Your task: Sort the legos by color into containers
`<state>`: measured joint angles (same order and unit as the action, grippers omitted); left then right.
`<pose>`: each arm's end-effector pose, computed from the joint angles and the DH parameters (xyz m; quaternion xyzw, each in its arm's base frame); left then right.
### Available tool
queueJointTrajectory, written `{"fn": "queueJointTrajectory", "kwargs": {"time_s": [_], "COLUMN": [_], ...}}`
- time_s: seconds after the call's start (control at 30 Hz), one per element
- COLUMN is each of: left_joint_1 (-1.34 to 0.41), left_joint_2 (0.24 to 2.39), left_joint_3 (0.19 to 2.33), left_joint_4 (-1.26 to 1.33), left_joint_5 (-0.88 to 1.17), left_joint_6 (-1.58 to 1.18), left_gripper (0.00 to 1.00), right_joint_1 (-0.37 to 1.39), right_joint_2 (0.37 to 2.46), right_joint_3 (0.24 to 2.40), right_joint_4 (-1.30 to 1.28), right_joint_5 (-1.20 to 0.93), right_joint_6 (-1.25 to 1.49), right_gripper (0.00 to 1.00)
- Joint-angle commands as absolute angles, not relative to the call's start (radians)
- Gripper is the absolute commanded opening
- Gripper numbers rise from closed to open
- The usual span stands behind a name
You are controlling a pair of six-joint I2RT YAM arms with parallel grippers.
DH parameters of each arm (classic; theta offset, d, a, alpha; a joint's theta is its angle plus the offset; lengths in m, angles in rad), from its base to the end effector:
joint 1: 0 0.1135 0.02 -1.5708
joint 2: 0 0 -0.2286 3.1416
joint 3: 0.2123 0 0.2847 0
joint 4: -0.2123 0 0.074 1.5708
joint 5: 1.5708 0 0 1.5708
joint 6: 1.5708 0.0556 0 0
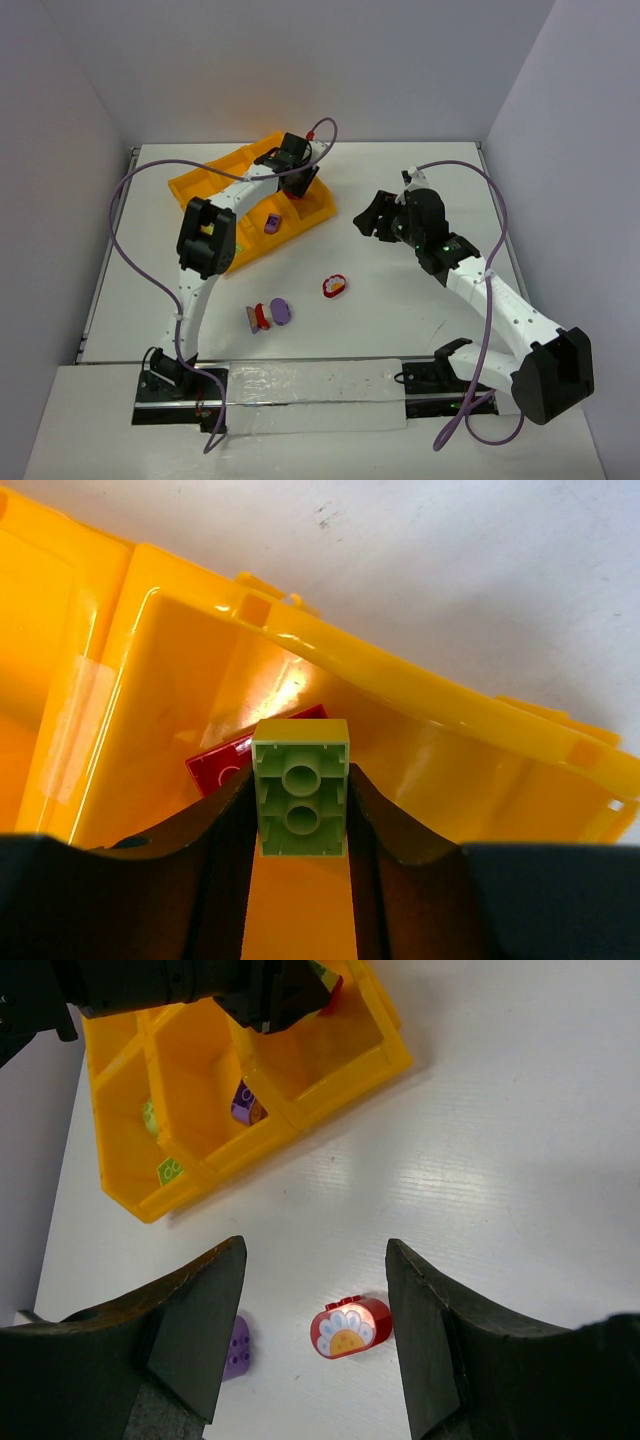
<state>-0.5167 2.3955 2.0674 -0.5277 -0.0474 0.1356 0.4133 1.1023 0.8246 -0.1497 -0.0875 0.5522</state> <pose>0.4844 -0.2722 0.1380 0.2922 0.8898 -0.0445 0.3477 0.2898 0.1324 0.2452 0.0347 0.8398 0.2835 0.4617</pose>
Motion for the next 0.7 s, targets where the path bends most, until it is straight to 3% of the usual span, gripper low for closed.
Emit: {"fn": "queueJointTrajectory", "kwargs": {"time_s": [0.0, 0.4, 0.57, 0.67], "left_joint_1": [-0.54, -0.545, -0.545, -0.539], "left_joint_2": [2.27, 2.143, 2.046, 1.916], "left_joint_3": [2.118, 2.074, 2.042, 1.892], "left_joint_4": [-0.52, -0.546, -0.599, -0.615], "left_joint_5": [-0.071, -0.125, -0.235, -0.35], "left_joint_6": [0.14, 0.051, -0.131, -0.32], "left_gripper": [0.26, 0.24, 0.27, 0.26], "right_joint_1": [0.407, 0.408, 0.408, 0.409], "right_joint_2": [1.088, 1.061, 1.053, 1.061], "right_joint_3": [0.844, 0.85, 0.848, 0.853], "right_joint_4": [-0.132, -0.156, -0.153, -0.157], "right_joint_5": [-0.087, -0.075, -0.067, -0.074], "right_joint_6": [0.545, 0.537, 0.54, 0.541], "right_gripper": [0.65, 0.65, 0.65, 0.65]}}
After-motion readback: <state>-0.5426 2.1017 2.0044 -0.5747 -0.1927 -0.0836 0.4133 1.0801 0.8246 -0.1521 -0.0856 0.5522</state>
